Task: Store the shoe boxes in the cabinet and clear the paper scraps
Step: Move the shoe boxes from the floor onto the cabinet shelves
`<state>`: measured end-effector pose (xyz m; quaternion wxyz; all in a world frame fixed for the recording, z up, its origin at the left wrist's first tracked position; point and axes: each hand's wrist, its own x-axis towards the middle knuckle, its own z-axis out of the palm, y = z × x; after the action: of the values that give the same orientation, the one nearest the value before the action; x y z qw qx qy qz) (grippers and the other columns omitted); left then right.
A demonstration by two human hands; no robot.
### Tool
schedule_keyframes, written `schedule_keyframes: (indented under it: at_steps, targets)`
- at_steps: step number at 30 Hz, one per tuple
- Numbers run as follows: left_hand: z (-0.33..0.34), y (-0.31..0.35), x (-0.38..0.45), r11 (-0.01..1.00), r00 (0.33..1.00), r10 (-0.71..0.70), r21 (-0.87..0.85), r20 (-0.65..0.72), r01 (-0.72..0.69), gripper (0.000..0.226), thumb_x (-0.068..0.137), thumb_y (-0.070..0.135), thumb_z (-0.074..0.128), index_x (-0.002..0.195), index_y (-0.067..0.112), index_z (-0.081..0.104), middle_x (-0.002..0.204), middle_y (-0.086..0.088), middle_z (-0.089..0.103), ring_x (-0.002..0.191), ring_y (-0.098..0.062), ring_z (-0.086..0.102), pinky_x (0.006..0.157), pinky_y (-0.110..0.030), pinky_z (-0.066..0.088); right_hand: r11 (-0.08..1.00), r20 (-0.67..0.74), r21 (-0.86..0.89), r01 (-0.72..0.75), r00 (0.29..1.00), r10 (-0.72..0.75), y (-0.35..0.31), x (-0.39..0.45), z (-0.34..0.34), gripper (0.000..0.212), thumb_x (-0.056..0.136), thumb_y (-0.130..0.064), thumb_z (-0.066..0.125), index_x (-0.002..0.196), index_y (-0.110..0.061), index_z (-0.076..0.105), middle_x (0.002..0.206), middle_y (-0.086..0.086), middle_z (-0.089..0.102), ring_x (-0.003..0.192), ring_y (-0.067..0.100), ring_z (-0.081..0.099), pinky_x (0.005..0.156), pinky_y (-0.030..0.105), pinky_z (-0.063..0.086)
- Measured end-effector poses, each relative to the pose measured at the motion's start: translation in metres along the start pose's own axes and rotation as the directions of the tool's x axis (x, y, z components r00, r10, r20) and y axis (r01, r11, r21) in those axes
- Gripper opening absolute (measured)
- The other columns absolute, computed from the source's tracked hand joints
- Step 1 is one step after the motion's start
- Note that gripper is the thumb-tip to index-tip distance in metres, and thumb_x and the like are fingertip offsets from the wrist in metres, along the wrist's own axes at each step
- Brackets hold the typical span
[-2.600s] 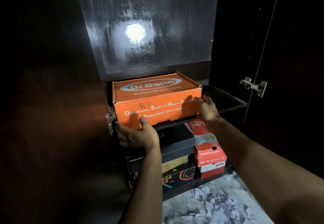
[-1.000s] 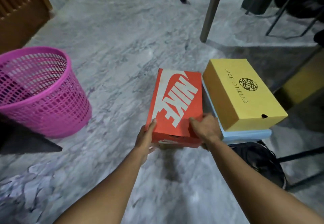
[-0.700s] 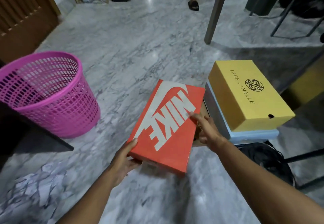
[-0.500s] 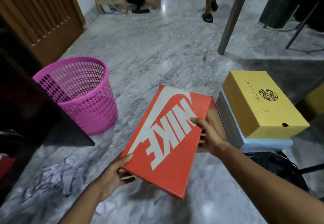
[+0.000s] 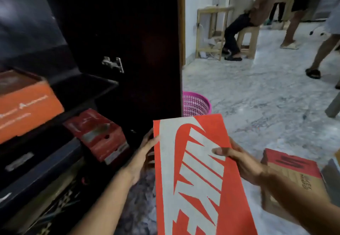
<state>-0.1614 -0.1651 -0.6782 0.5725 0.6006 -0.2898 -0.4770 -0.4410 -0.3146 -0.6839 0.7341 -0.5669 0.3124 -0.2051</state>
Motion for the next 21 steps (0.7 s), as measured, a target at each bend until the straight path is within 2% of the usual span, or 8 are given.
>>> schedule_keyframes:
  at_steps: [2,4,7,9,13,17,18,21]
  targets:
    - [-0.034,0.020,-0.021,0.999,0.997,0.026,0.023,-0.076,-0.024,0.076,0.070,0.069,0.075,0.137,0.036,0.061,0.125,0.004,0.074,0.115,-0.021,0.069,0.098,-0.040,0.051,0.999,0.129,-0.015,0.039,0.991,-0.036,-0.025,0.010,0.041,0.063,0.085,-0.018,0.073,0.144,-0.023,0.053,0.135,0.017,0.069,0.119,0.041,0.069,0.097,0.053,0.059]
    - [-0.064,0.036,-0.041,0.998,0.991,0.047,0.037,-0.127,-0.043,0.073,0.068,0.070,0.073,0.124,0.025,0.073,0.120,-0.006,0.076,0.112,-0.030,0.071,0.105,-0.050,0.050,0.996,0.242,-0.045,0.079,0.968,-0.066,-0.045,0.020,0.078,0.057,0.090,-0.018,0.066,0.145,-0.023,0.053,0.136,0.016,0.069,0.120,0.040,0.069,0.093,0.047,0.060]
    - [-0.101,0.062,-0.070,0.988,0.961,0.156,0.049,-0.229,-0.148,0.078,0.066,0.070,0.071,0.122,0.014,0.072,0.117,-0.019,0.075,0.107,-0.041,0.072,0.102,-0.061,0.052,0.992,0.305,-0.078,0.098,0.950,-0.070,-0.065,0.037,0.128,0.064,0.090,-0.027,0.072,0.150,-0.022,0.047,0.141,0.015,0.066,0.126,0.041,0.065,0.103,0.056,0.054]
    - [-0.119,0.080,-0.086,0.971,0.913,0.237,0.063,-0.333,-0.229,0.075,0.069,0.070,0.070,0.123,0.018,0.070,0.118,-0.015,0.075,0.108,-0.039,0.072,0.102,-0.062,0.051,0.991,0.317,-0.073,0.114,0.944,-0.085,-0.075,0.046,0.153,0.071,0.085,-0.035,0.077,0.149,-0.022,0.048,0.142,0.014,0.065,0.127,0.040,0.065,0.107,0.058,0.051]
    - [-0.145,0.117,-0.112,0.921,0.743,0.308,-0.010,-0.594,-0.390,0.057,0.077,0.064,0.062,0.123,0.031,0.070,0.118,0.004,0.076,0.114,-0.023,0.069,0.094,-0.043,0.052,0.990,0.315,0.001,0.139,0.940,-0.132,-0.095,0.058,0.173,0.051,0.095,-0.042,0.064,0.140,-0.018,0.063,0.138,0.017,0.068,0.123,0.035,0.068,0.107,0.055,0.053]
    - [-0.163,0.153,-0.128,0.827,0.582,0.287,-0.110,-0.761,-0.552,0.048,0.088,0.059,0.061,0.130,0.035,0.062,0.120,0.008,0.071,0.112,-0.015,0.064,0.078,-0.032,0.047,0.889,0.277,0.457,-0.006,0.951,-0.136,-0.105,0.064,0.174,0.058,0.106,-0.060,0.031,0.145,-0.029,0.060,0.154,0.024,0.049,0.134,0.041,0.057,0.111,0.053,0.048]
    - [-0.167,0.161,-0.130,0.791,0.520,0.290,-0.105,-0.803,-0.603,0.048,0.088,0.058,0.064,0.131,0.037,0.060,0.123,0.008,0.070,0.114,-0.015,0.065,0.079,-0.032,0.050,0.869,0.300,0.494,-0.030,0.944,-0.138,-0.106,0.063,0.182,0.062,0.102,-0.067,0.035,0.150,-0.032,0.054,0.157,0.025,0.044,0.136,0.044,0.054,0.110,0.056,0.049]
    - [-0.177,0.180,-0.132,0.676,0.327,0.260,-0.071,-0.909,-0.734,0.054,0.073,0.065,0.074,0.121,0.045,0.059,0.125,0.008,0.070,0.114,-0.017,0.068,0.088,-0.046,0.059,0.945,0.148,0.278,0.175,0.964,-0.222,-0.100,0.064,0.217,0.106,0.058,-0.081,0.076,0.147,-0.026,0.056,0.134,0.008,0.071,0.117,0.027,0.071,0.084,0.039,0.064]
